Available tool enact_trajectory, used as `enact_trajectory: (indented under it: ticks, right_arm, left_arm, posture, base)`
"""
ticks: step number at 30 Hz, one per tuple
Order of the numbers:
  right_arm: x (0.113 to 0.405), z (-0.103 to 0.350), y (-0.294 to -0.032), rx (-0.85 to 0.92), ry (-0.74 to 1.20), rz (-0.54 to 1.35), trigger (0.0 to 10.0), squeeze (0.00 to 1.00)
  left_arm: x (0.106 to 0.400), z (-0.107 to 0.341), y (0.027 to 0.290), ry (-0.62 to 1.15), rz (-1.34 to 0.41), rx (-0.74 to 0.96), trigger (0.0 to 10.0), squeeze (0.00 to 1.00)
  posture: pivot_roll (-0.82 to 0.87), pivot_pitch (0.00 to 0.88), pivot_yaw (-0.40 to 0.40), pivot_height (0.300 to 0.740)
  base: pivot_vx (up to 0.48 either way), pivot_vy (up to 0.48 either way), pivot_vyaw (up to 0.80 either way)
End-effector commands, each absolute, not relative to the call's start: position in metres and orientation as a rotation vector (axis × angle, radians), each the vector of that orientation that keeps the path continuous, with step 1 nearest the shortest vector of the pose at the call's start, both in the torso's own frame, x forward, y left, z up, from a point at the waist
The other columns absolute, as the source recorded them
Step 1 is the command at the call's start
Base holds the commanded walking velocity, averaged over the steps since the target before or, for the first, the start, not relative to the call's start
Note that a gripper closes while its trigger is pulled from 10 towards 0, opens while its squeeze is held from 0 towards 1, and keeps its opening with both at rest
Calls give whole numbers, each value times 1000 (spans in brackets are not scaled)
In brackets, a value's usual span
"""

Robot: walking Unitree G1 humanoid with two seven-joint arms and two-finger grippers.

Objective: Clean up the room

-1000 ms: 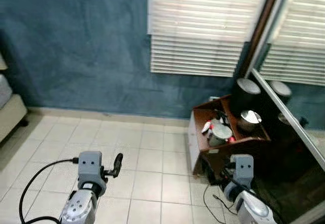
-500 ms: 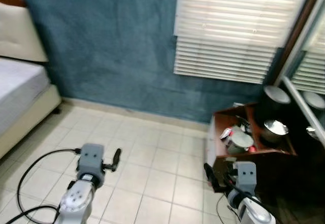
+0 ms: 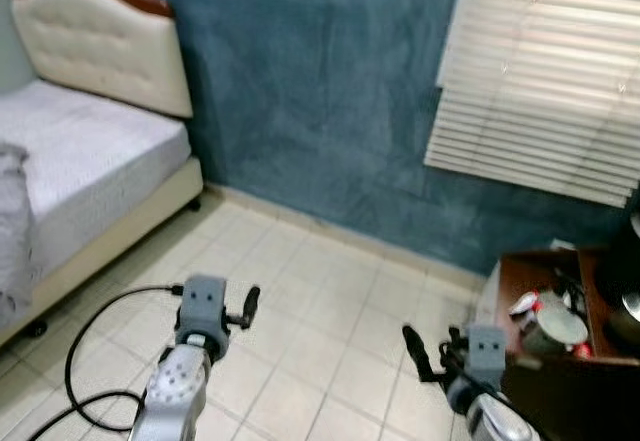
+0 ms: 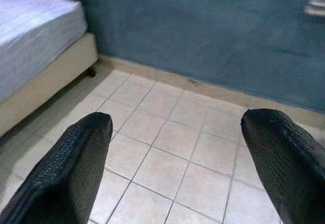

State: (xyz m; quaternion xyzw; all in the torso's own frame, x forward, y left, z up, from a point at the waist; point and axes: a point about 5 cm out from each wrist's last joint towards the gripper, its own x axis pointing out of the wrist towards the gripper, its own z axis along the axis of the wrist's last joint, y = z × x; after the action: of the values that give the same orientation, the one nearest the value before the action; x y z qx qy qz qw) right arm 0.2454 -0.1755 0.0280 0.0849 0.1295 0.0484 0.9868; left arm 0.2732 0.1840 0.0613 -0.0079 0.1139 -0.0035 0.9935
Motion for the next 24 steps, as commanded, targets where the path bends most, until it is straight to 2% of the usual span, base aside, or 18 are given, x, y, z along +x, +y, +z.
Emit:
enact_trajectory:
  ticks: [1,5,15,24]
  right_arm:
    - [247,38,-188,169,206,42,10000,0]
    - [252,44,-189,161,189,37,10000,0]
    - [264,46,-176,181,196,136,10000,0]
    - [265,36,-177,194,230,168,10000,0]
  left_arm:
    - [271,57,185,248,24,-66,10000,0]
    - [270,56,189,255,53,-77,10000,0]
    - [272,60,183,232,12,27,10000,0]
    - [277,72,180,155,0,-38,10000,0]
  posture:
    - [14,0,-32,740]
    - [31,0,-42,740]
    - [64,0,-62,740]
    - [78,0,-69,740]
  base:
    - [480,0,606]
    - [480,0,572]
    - [479,0,565]
    - [0,0,532]
